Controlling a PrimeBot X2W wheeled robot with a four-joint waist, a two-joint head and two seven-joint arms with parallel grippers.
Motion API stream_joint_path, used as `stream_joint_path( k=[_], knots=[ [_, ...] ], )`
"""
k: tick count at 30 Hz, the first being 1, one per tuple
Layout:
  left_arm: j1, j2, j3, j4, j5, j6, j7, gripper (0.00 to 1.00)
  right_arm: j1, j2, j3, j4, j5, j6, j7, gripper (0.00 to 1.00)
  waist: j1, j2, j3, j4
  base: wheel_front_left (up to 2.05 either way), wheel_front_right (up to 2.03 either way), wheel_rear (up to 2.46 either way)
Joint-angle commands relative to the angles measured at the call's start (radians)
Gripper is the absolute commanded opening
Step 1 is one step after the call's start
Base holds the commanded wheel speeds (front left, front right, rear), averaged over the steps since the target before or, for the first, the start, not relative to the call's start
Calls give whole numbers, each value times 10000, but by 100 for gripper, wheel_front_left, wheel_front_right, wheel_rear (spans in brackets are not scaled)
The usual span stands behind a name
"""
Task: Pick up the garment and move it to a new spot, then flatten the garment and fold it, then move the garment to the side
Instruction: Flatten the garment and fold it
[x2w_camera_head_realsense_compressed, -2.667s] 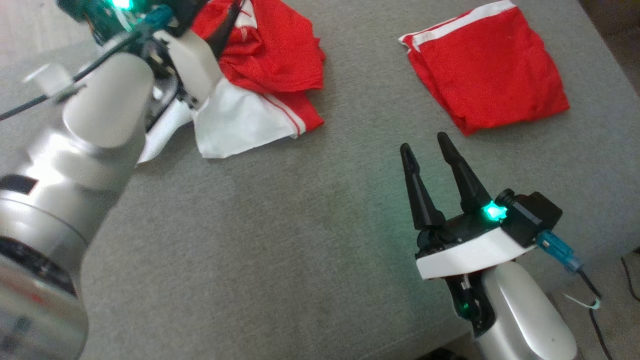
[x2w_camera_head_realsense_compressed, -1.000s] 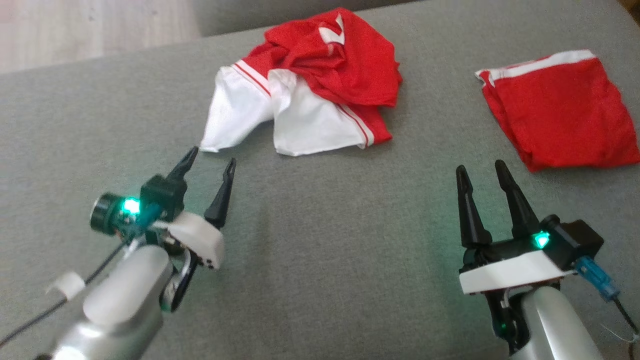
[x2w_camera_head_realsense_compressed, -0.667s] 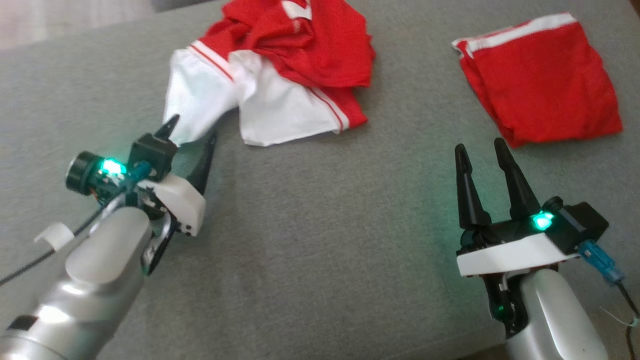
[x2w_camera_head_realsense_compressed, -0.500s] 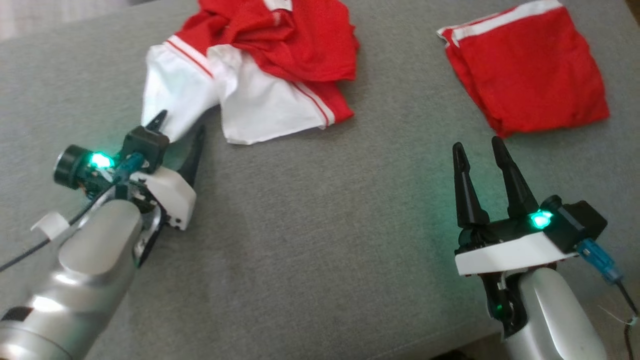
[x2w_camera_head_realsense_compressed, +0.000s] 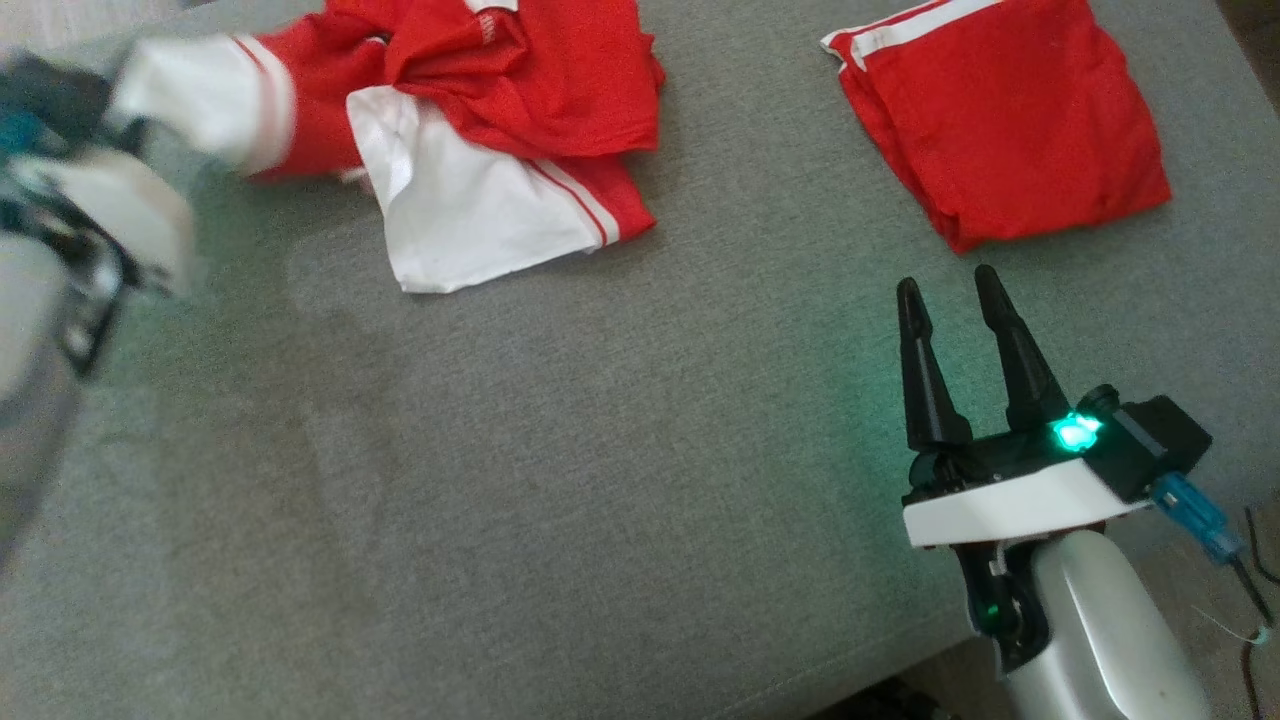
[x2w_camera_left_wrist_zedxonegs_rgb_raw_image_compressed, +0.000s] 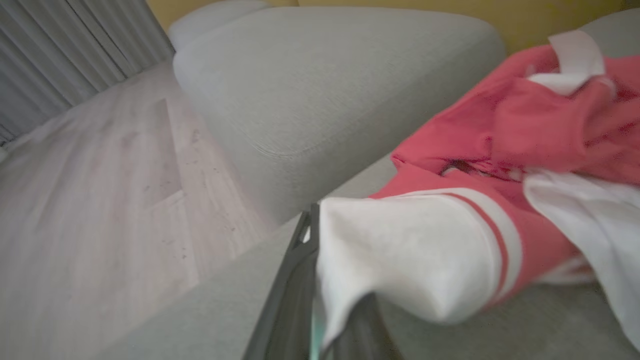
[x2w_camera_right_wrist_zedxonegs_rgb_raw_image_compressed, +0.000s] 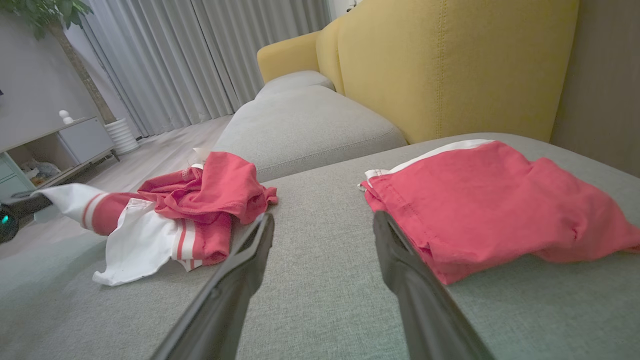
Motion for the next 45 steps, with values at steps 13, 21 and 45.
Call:
stream_joint_path(
  k=[13, 21, 45],
  knots=[
    [-2800, 1215, 848, 1195, 516, 1102, -154, 100, -385, -33, 686, -248, 181, -7, -107, 100, -1, 0, -62, -446, 0, 0, 0],
    [-2080, 174, 891, 1431, 139, 960, -1543, 100, -255, -33, 489, -219, -75, -7, -107, 100, -1, 0, -504, -31, 0, 0, 0],
    [5488, -1834, 2800, -4352, -226, 2311, -2281, 100, 475, -33, -240, -87, -740, -7, -107, 100, -1, 0, -1696, 2316, 0, 0, 0]
  ],
)
